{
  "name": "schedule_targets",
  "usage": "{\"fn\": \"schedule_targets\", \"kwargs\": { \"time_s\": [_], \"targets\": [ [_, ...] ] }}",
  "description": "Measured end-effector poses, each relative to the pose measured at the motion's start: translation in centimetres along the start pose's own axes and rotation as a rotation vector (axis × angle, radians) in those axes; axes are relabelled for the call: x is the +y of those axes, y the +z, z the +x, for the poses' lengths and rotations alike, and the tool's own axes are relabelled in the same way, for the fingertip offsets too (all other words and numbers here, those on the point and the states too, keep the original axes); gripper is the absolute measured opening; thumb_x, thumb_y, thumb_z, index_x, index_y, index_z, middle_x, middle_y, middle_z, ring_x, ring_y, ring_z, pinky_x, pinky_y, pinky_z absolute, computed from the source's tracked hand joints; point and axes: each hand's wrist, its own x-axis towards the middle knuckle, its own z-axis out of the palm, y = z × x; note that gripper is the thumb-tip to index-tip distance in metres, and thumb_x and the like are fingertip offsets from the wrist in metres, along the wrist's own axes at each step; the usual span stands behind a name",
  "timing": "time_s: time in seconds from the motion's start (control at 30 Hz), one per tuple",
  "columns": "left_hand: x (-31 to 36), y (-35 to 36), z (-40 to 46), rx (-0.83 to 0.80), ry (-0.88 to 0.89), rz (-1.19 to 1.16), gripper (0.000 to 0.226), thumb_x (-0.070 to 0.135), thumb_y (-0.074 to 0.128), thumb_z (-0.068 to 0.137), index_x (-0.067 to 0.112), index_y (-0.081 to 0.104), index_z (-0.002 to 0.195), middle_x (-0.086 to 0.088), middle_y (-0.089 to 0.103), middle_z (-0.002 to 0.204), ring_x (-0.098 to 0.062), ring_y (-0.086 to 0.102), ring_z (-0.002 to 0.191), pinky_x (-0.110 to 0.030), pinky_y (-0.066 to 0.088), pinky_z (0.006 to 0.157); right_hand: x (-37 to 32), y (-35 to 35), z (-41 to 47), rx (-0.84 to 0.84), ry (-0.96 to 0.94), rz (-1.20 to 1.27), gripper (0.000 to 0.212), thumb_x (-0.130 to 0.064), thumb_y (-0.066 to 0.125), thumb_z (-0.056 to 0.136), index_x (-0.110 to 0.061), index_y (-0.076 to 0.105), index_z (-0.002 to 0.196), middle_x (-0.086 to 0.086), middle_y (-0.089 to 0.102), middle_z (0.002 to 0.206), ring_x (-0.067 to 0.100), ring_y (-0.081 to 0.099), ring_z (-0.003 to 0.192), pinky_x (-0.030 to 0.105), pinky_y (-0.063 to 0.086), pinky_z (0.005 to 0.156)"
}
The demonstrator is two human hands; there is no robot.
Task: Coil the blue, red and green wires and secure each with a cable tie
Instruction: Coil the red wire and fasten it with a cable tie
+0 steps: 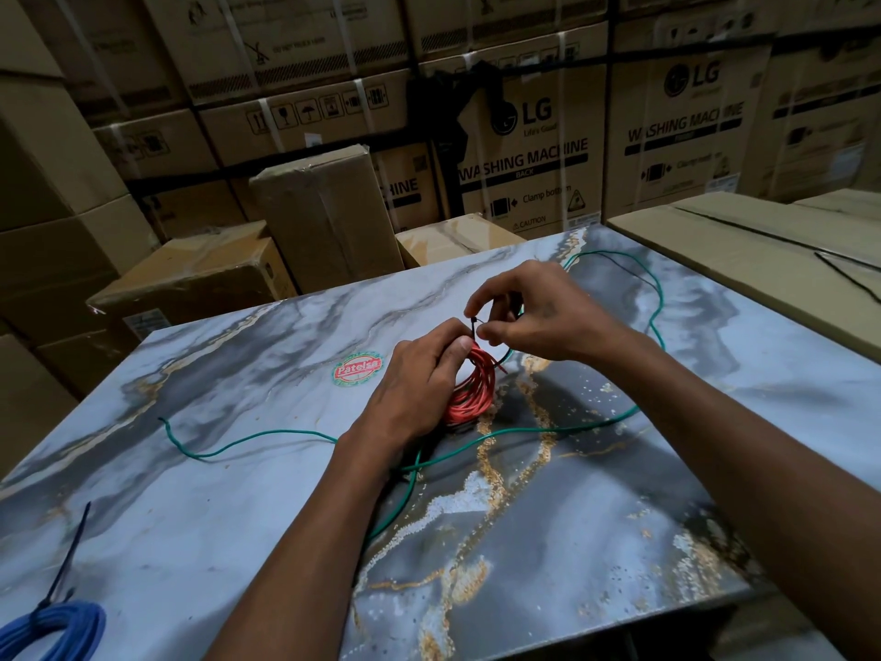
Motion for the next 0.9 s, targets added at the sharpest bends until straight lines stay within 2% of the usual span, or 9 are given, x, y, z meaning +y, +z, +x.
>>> {"fn": "schedule_targets", "kwargs": {
  "time_s": [0.13, 0.23, 0.4, 0.57, 0.63, 0.7, 0.77, 0.9],
  "targets": [
    [-0.04, -0.09, -0.07, 0.000, 0.004, -0.006, 0.017, 0.028, 0.044, 0.106, 0.034, 0.057, 0.096, 0.016, 0.056, 0.067, -0.003, 0.054, 0.068, -0.027, 0.035, 0.060, 0.12, 0.16, 0.01, 0.003, -0.001, -0.008, 0.019, -0.012, 0.081, 0.082, -0.021, 0.080, 0.100, -0.006, 0.073, 0.070, 0.002, 0.067, 0.065, 0.018, 0.053, 0.064],
    [-0.04, -0.06, -0.02, -0.008, 0.014, 0.001, 0.017, 0.028, 0.044, 0.106, 0.030, 0.059, 0.097, 0.016, 0.057, 0.066, -0.004, 0.054, 0.068, -0.028, 0.036, 0.061, 0.27, 0.07, 0.09, 0.028, 0.000, 0.001, 0.014, -0.012, 0.083, 0.081, -0.020, 0.080, 0.091, -0.006, 0.072, 0.069, 0.003, 0.067, 0.063, 0.018, 0.052, 0.062],
    [-0.21, -0.14, -0.02, -0.012, 0.028, -0.006, 0.017, 0.027, 0.045, 0.105, 0.028, 0.061, 0.099, 0.021, 0.059, 0.068, -0.006, 0.055, 0.069, -0.027, 0.036, 0.060, 0.63, -0.23, 0.13, 0.005, 0.021, 0.077, 0.016, -0.012, 0.088, 0.076, -0.022, 0.079, 0.083, -0.008, 0.072, 0.066, -0.003, 0.068, 0.061, 0.011, 0.048, 0.060],
    [-0.31, -0.12, 0.01, 0.012, 0.004, -0.023, 0.018, 0.025, 0.045, 0.105, 0.030, 0.062, 0.100, 0.030, 0.061, 0.071, -0.003, 0.055, 0.068, -0.027, 0.037, 0.061, 0.44, -0.30, -0.02, 0.006, 0.056, 0.218, 0.019, -0.023, 0.088, 0.079, -0.009, 0.080, 0.090, 0.003, 0.076, 0.073, 0.011, 0.075, 0.067, 0.024, 0.061, 0.064],
    [-0.42, -0.12, 0.04, 0.037, -0.013, -0.024, 0.017, 0.025, 0.046, 0.105, 0.026, 0.063, 0.101, 0.032, 0.060, 0.071, 0.002, 0.055, 0.069, -0.021, 0.035, 0.061, 0.36, -0.17, 0.00, -0.010, 0.126, 0.392, 0.022, -0.022, 0.081, 0.088, -0.002, 0.078, 0.096, 0.012, 0.077, 0.079, 0.016, 0.074, 0.069, 0.027, 0.062, 0.065],
    [-0.56, -0.13, 0.11, 0.051, -0.021, -0.029, 0.018, 0.027, 0.046, 0.105, 0.025, 0.062, 0.097, 0.029, 0.060, 0.072, 0.001, 0.054, 0.070, -0.023, 0.035, 0.061, 0.39, 0.05, 0.08, 0.022, 0.233, 0.570, 0.021, -0.018, 0.071, 0.096, 0.002, 0.075, 0.099, 0.017, 0.074, 0.080, 0.018, 0.070, 0.068, 0.029, 0.061, 0.065],
    [-0.59, -0.12, 0.10, 0.048, -0.025, -0.045, 0.019, 0.028, 0.046, 0.106, 0.025, 0.061, 0.095, 0.026, 0.060, 0.071, -0.003, 0.053, 0.068, -0.026, 0.036, 0.061, 0.62, 0.24, 0.14, 0.035, 0.336, 0.644, 0.021, -0.017, 0.066, 0.099, 0.003, 0.074, 0.102, 0.015, 0.071, 0.080, 0.018, 0.067, 0.069, 0.028, 0.060, 0.065],
    [-0.44, -0.02, 0.06, 0.029, -0.030, -0.076, 0.020, 0.029, 0.045, 0.106, 0.027, 0.062, 0.096, 0.023, 0.059, 0.069, -0.005, 0.051, 0.065, -0.028, 0.036, 0.061, 0.68, 0.70, -0.12, -0.123, 0.461, 0.723, 0.027, -0.023, 0.067, 0.099, 0.002, 0.076, 0.105, 0.007, 0.065, 0.079, 0.011, 0.058, 0.069, 0.023, 0.056, 0.065]
  ]
}}
